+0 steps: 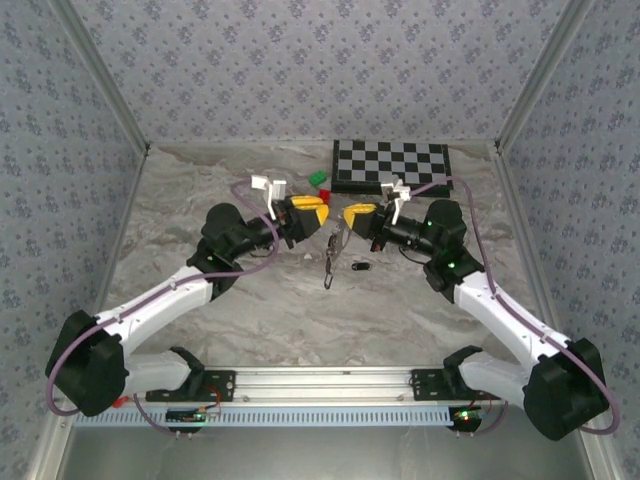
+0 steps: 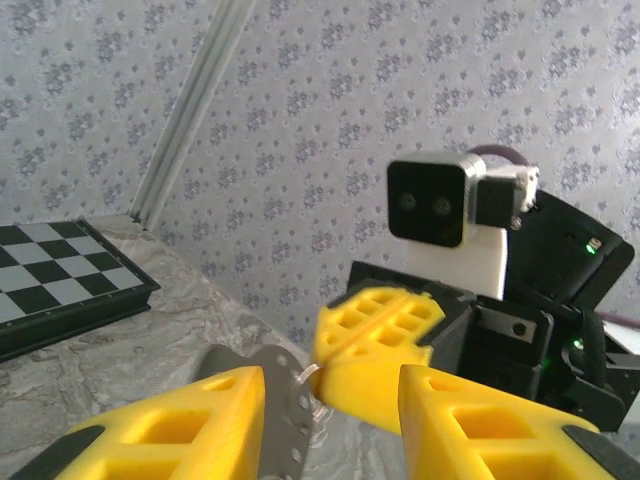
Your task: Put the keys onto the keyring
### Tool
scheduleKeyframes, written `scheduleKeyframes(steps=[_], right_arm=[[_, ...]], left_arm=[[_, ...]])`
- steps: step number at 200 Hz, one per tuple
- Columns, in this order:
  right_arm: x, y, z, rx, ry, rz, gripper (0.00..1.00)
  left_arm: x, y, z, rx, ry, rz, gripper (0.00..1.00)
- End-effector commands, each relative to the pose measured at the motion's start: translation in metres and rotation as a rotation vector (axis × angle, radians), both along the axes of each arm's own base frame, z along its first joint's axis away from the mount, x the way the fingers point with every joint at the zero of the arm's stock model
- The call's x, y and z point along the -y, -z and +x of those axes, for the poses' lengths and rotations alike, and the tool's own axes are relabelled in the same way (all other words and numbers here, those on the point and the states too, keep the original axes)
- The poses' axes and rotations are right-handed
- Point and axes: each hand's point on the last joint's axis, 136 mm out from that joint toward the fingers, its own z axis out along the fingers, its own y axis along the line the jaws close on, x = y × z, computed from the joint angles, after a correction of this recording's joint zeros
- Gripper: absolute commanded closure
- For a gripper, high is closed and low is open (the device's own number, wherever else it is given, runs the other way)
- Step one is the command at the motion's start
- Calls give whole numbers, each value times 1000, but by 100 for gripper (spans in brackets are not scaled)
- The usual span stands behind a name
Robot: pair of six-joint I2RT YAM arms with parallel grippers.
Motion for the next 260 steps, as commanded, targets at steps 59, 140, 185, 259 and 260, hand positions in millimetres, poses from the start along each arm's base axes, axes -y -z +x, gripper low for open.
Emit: scheduleKeyframes(steps=[59,140,185,259,260], right_arm=[[-9,-28,-9,53,-97,10,100],[-10,-23,-3,42,-89,0,100],[-7,-20,2,33,-69,-1,100],[-3,-18,7,27,-46,3,100],[-3,-18,7,29,-45,3,100]], left_arm=[[16,-10,-1,-69,158,-47,60],[20,-18,-10,-65,236,-84,67],[23,-18,-19,-52,276,-74,71],[24,-16,-22,-50,298,-70,76],[24,-16,-23,-50,299,-70,76]])
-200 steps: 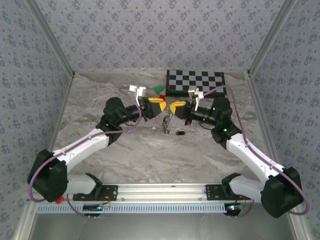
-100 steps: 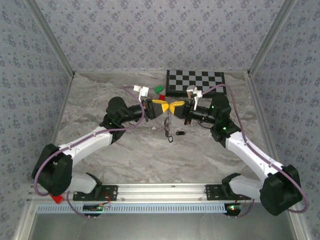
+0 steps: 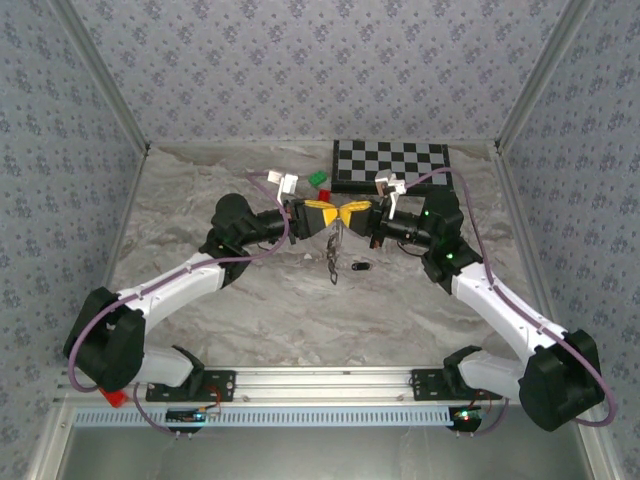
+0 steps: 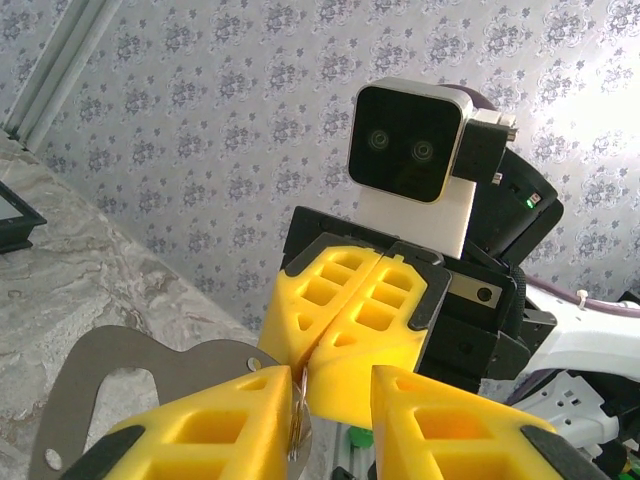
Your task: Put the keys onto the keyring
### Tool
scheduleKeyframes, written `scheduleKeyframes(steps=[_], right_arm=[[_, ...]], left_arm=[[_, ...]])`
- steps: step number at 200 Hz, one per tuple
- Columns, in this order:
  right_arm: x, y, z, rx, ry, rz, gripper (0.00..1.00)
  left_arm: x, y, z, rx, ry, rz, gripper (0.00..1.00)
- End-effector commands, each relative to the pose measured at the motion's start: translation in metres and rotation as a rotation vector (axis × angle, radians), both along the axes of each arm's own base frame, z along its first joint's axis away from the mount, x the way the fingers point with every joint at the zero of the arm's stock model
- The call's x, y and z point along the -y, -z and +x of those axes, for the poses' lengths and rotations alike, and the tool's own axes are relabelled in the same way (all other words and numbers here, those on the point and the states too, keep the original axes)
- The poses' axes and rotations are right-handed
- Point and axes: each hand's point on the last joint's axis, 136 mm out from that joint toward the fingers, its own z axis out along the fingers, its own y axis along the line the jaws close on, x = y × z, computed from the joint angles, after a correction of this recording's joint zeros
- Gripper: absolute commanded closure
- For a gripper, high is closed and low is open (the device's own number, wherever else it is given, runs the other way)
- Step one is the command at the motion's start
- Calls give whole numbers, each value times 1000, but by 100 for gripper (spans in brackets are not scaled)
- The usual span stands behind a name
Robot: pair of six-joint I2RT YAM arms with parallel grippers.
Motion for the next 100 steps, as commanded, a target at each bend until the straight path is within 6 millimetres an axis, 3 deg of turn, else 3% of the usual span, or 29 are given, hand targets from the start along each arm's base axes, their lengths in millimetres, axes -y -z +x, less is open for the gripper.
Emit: scheduleKeyframes(steps=[1,100], right_arm=[[4,-13,6,47,27,18,100],[5,-13,5,48,26,23,100]], left_arm=[[1,-28,-15,88,62,-52,76],[6,-23,-11,65,78,-45,82]])
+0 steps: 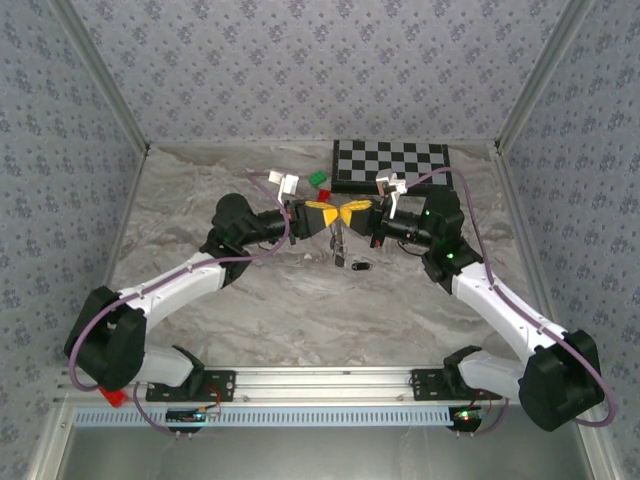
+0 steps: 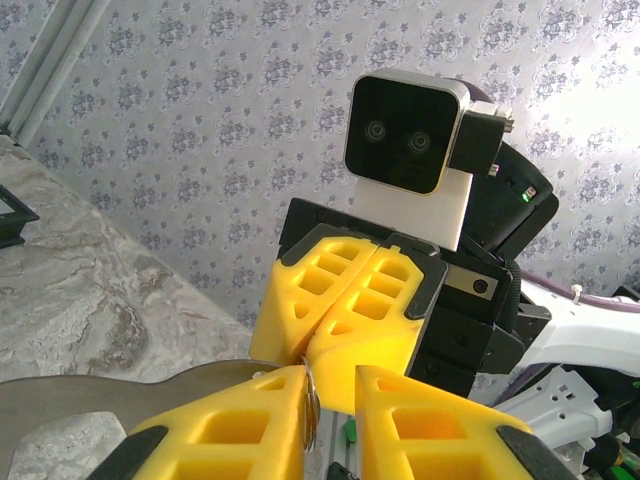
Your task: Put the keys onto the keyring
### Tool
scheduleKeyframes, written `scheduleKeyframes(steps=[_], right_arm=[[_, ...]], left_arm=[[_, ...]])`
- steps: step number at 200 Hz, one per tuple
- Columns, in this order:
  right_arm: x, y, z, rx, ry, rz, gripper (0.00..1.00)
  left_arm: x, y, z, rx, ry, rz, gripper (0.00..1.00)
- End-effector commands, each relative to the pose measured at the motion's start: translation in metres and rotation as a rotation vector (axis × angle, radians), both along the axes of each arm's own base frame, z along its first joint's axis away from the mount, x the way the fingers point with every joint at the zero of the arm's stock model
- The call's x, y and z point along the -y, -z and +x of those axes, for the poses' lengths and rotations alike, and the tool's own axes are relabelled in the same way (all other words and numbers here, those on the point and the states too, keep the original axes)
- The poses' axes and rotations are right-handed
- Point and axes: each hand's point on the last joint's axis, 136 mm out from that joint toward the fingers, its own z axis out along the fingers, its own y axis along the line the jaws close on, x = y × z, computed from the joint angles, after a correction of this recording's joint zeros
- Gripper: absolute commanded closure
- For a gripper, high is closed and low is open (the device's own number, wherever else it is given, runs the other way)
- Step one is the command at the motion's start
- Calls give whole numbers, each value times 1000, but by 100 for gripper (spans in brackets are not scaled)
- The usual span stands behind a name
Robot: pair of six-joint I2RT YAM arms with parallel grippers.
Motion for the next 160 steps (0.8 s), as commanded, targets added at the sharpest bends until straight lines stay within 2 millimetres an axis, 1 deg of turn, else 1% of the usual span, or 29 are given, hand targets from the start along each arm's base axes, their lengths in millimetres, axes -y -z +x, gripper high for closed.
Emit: scheduleKeyframes(steps=[1,21,36,56,70,141,144,153,160], right_arm=[[3,-12,5,41,23,20,100],[3,-13,4,45,20,22,100],[3,-12,3,43,18,21,100],[4,-12,3,45,22,19,100],[5,-12,3,45,25,17,100],[9,-13,0,50,48,9,100],[10,-12,1,48,56,6,97],[13,-12,1,48,79,-2,81],[16,-12,1,52,99,-10,78]], left_arm=[[5,-24,-10,70,63,-46,82],[6,-24,-9,66,65,-46,82],[5,-25,-7,65,56,-50,90],[5,-25,-7,66,55,-51,91],[5,-26,-7,71,52,-47,100],[2,-14,-1,89,-5,12,100],[2,-14,-1,91,-6,14,100],[2,-14,-1,97,-9,18,100],[2,-14,-1,99,-10,21,100]])
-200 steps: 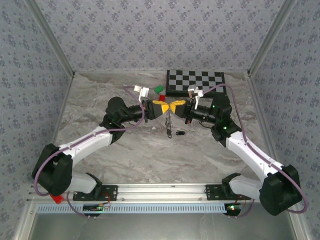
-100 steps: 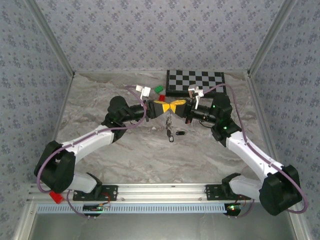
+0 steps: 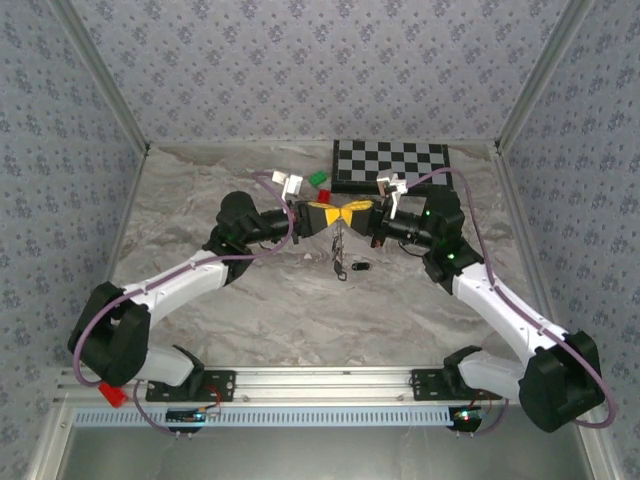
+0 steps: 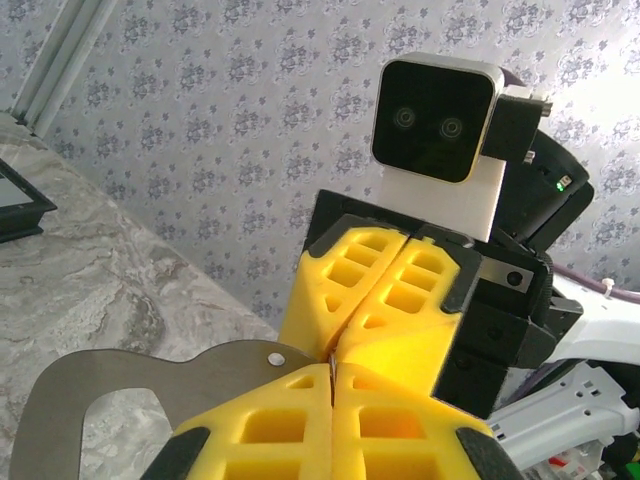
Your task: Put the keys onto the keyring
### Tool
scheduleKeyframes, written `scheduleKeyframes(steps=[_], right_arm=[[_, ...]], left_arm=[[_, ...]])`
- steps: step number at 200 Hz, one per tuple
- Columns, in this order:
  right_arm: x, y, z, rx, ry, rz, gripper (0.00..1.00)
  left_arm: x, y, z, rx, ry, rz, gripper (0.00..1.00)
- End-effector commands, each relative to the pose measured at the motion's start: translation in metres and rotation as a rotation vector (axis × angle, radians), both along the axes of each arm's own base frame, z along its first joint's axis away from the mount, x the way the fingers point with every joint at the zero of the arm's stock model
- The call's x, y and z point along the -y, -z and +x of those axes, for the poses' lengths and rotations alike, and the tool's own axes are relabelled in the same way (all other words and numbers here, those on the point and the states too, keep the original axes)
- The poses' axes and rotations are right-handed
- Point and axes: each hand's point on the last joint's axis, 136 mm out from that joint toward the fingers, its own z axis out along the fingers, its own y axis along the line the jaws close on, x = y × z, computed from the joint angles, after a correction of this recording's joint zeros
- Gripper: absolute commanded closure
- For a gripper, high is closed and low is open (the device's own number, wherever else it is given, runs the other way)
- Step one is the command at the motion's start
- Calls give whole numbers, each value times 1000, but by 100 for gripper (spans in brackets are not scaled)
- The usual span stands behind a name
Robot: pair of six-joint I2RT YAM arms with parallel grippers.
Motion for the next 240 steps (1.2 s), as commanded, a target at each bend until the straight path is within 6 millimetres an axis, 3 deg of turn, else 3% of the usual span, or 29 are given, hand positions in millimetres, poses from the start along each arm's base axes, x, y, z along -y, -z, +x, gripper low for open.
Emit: scheduleKeyframes(steps=[1,30,90,162,240], right_arm=[[13,-14,0,70,76,-3,78],[26,-12,1,83,157,-22,68],[31,-11,2,84,185,-32,66],[23,-6,4,77,168,-54,66],[0,-5,-6,70,53,-88,68]], left_arm=[[-2,-25,-8,88,3,-18,100],[-3,-26,-9,98,1,-17,100],[-6,-29,-9,106,-19,-14,100],[-9,-26,-11,128,-43,21,100],[-9,-27,-13,138,-39,20,100]])
